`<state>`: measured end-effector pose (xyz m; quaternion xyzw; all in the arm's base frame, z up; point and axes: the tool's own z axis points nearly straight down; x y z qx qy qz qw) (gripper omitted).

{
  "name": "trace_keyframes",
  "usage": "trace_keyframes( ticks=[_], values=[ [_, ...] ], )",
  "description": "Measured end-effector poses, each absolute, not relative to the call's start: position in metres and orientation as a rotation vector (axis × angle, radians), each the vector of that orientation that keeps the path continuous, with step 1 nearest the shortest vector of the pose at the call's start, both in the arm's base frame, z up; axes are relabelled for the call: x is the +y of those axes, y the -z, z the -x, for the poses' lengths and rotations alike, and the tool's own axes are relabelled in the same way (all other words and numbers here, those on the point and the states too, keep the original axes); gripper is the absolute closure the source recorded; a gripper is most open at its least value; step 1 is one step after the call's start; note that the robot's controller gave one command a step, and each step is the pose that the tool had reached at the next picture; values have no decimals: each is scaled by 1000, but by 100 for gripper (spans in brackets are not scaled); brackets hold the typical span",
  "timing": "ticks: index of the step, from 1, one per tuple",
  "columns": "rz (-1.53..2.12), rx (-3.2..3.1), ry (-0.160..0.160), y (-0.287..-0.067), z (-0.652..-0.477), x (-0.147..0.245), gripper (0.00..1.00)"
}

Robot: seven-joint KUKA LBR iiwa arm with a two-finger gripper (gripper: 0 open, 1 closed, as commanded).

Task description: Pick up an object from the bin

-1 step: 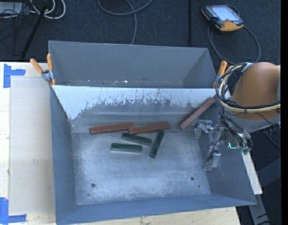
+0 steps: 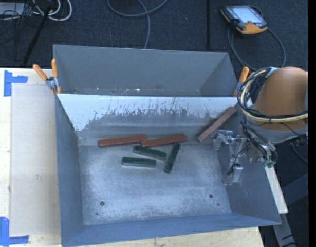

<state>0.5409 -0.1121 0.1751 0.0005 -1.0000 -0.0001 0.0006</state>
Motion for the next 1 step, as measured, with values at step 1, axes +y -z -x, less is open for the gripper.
trace_keyframes(
  ticks=[1],
  values=[
    [-375,-3126,-5,-127,-571,-76,0]
  ],
)
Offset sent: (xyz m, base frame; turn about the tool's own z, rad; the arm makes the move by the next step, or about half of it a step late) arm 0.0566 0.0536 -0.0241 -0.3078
